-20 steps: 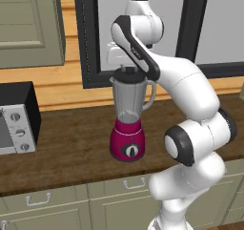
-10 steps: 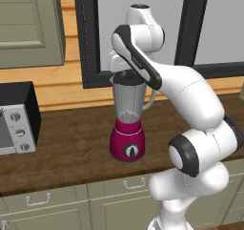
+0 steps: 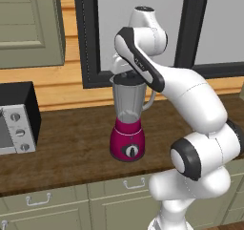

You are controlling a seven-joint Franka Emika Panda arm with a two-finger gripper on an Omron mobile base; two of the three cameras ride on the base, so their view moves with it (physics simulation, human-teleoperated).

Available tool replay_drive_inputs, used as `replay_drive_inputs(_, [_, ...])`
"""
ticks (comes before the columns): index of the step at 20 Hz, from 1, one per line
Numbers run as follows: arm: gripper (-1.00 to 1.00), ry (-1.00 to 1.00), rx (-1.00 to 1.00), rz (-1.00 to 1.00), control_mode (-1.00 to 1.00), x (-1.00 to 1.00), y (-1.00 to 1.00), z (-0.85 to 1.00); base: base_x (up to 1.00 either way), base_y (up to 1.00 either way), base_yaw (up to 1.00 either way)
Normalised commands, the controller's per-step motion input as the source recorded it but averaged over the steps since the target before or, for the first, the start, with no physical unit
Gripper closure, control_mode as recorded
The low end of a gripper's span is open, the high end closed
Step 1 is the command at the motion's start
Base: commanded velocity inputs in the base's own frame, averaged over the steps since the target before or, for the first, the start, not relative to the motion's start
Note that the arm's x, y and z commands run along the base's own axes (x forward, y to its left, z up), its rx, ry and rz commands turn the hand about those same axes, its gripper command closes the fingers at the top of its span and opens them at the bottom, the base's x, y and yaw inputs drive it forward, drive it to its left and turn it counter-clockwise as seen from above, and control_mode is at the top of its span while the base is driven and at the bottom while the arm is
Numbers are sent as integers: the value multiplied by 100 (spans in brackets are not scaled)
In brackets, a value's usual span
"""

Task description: Close the lid blender by securely placing the lid on top.

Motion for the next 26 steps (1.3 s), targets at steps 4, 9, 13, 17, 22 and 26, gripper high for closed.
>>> replay_drive_inputs(4, [-100, 0, 0, -1, -100, 0, 0, 3, 0, 0, 0])
replay_drive_inputs(9, [-100, 0, 0, -17, -100, 18, 0, 0, 0, 0, 0])
replay_drive_inputs(13, [-100, 0, 0, -31, -100, 21, 5, 0, 0, 0, 0])
replay_drive_inputs(17, [-100, 0, 0, -36, -100, -4, 14, 18, 0, 0, 0])
replay_drive_inputs(22, [-100, -6, 0, -28, -100, -88, 42, 40, 0, 0, 0])
replay_drive_inputs(26, [-100, -15, 0, -15, -100, -100, 39, 6, 0, 0, 0])
